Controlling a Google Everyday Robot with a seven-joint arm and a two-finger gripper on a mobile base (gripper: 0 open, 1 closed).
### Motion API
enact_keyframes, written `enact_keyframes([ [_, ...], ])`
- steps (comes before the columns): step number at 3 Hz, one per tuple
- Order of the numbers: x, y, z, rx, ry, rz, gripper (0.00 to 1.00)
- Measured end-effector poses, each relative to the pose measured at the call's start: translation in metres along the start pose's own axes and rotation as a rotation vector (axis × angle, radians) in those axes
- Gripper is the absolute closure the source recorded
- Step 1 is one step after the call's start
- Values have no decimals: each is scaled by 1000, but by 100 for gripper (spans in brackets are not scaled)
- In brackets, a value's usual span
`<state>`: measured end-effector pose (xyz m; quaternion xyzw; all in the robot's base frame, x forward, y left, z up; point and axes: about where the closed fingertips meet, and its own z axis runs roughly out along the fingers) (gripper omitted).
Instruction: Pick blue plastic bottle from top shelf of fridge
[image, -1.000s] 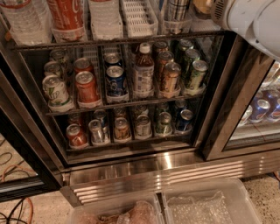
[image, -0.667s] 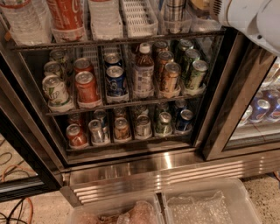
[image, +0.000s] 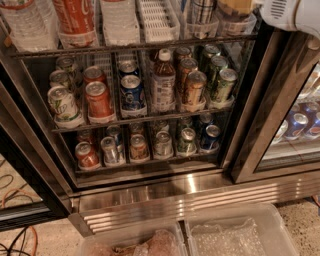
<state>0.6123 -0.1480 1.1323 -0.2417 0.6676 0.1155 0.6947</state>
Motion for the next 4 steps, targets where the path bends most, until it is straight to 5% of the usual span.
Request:
enact_keyframes([
  [2, 14, 41, -42, -182, 21, -60, 100],
  [4, 16, 52, -60, -247, 20, -78, 100],
])
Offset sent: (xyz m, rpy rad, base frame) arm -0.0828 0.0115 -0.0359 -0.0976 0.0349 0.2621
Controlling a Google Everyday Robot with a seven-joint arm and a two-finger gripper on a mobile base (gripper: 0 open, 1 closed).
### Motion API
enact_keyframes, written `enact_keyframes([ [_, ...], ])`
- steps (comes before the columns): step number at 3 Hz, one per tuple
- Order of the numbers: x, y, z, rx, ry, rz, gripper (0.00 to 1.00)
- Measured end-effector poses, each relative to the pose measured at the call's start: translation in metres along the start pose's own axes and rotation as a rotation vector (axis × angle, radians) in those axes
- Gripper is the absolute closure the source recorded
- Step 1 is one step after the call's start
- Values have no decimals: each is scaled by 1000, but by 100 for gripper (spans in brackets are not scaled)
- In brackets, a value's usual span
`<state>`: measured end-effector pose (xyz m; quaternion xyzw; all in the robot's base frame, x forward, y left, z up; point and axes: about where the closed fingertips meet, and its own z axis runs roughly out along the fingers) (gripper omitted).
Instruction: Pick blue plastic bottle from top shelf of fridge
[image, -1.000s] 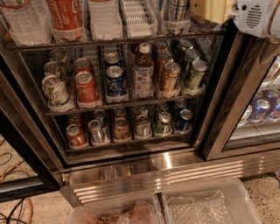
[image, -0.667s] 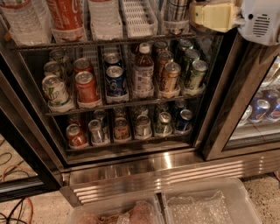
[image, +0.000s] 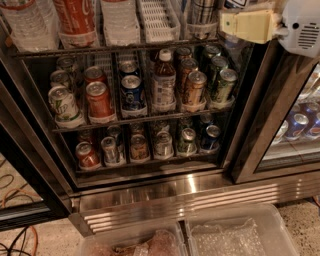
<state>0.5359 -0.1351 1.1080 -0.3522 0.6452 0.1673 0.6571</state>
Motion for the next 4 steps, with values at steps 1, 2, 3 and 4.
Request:
enact_keyframes([
  [1, 0, 1, -1, -4, 0, 0, 100],
  [2, 3, 4, 0, -14, 0, 8, 100],
  [3, 10, 7, 10, -30, -5, 33, 100],
  [4, 24, 9, 23, -40, 6, 71, 100],
])
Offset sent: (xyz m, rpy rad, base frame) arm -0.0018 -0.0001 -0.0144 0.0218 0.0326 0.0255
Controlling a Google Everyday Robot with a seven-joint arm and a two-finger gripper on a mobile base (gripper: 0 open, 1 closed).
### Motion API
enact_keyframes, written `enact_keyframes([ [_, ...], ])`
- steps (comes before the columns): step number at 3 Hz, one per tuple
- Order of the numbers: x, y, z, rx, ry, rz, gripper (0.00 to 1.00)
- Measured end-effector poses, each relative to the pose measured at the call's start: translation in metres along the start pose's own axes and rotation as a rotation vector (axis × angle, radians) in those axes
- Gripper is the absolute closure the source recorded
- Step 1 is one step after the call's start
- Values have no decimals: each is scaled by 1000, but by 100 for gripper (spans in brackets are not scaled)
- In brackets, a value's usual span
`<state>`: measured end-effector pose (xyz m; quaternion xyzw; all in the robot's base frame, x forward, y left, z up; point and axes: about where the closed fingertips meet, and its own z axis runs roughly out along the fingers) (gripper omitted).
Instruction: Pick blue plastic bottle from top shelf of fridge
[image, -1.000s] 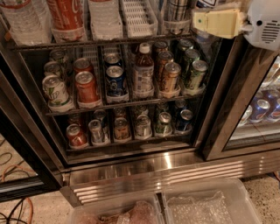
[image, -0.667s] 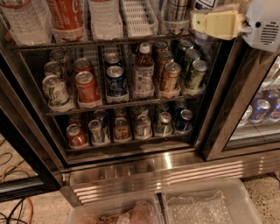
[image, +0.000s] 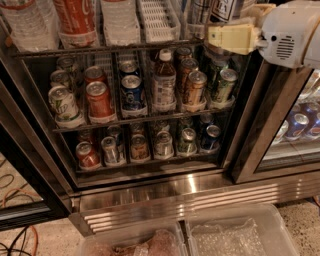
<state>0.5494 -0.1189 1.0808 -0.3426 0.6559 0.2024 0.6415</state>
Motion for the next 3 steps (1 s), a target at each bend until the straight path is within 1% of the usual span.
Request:
enact_keyframes([
  [1, 12, -1, 14, -5, 10, 44, 100],
  [2, 19, 1, 19, -12, 20, 74, 100],
  [3, 21, 11, 27, -47, 23, 90, 100],
])
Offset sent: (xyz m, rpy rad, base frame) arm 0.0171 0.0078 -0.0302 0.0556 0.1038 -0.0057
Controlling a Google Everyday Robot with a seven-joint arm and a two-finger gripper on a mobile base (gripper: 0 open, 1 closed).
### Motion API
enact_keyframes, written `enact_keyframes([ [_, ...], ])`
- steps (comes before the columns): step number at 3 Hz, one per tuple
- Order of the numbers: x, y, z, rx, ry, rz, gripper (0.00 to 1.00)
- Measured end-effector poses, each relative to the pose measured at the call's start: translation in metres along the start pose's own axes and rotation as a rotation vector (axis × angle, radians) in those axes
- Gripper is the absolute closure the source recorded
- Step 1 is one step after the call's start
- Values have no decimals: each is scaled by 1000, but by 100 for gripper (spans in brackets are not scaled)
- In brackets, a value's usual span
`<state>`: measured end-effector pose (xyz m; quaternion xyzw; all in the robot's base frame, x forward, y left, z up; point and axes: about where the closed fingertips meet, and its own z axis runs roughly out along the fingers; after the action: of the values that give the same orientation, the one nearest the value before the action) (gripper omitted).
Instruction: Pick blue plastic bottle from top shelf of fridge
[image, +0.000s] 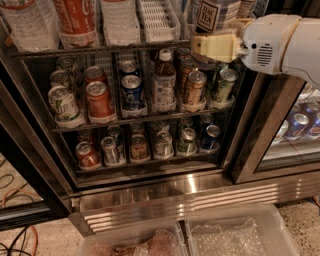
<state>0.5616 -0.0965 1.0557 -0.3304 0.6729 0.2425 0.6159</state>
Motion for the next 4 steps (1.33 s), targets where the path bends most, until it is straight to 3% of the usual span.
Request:
enact_keyframes([
  [4, -3, 66, 13, -189, -13, 29, 100],
])
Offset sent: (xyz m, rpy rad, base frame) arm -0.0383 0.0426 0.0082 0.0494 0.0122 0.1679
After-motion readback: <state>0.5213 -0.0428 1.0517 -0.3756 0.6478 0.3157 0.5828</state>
